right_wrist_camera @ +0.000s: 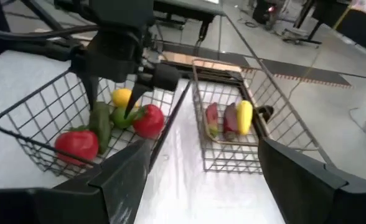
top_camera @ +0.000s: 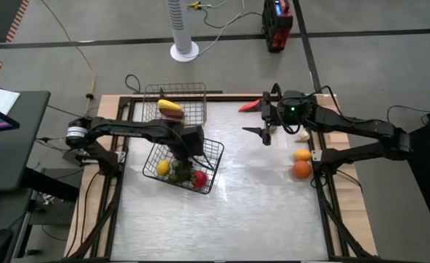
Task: Sort produce into baskets
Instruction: Put the green chili pepper into the top wire basket
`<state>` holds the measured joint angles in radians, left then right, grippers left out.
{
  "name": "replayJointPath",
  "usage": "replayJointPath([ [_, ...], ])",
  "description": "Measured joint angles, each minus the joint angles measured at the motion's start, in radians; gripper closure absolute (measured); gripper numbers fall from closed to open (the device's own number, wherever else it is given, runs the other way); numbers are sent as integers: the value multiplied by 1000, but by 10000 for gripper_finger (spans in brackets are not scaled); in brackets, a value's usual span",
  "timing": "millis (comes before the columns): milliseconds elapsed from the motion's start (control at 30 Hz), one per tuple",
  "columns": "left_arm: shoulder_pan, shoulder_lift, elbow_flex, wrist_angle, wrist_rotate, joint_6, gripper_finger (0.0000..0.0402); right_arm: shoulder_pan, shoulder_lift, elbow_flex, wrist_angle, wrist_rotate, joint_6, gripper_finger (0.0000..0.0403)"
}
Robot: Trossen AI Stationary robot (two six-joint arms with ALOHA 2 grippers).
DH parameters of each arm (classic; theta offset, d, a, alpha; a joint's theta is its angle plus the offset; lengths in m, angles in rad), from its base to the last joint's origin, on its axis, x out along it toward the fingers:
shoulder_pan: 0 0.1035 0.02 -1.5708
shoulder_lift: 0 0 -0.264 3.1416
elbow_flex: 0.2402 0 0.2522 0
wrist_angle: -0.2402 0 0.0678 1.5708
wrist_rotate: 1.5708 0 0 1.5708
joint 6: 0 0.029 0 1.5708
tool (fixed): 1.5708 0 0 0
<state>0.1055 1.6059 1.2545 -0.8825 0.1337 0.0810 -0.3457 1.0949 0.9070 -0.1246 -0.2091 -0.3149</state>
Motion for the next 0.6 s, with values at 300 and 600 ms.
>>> replayJointPath([
  [300,-63,-87,-20,102,-135,-17,192,49,115,0,15,0,-8,78],
  [600,-94,-322,-319,385,-165,-151,205,165,220,55,62,1,-24,78],
])
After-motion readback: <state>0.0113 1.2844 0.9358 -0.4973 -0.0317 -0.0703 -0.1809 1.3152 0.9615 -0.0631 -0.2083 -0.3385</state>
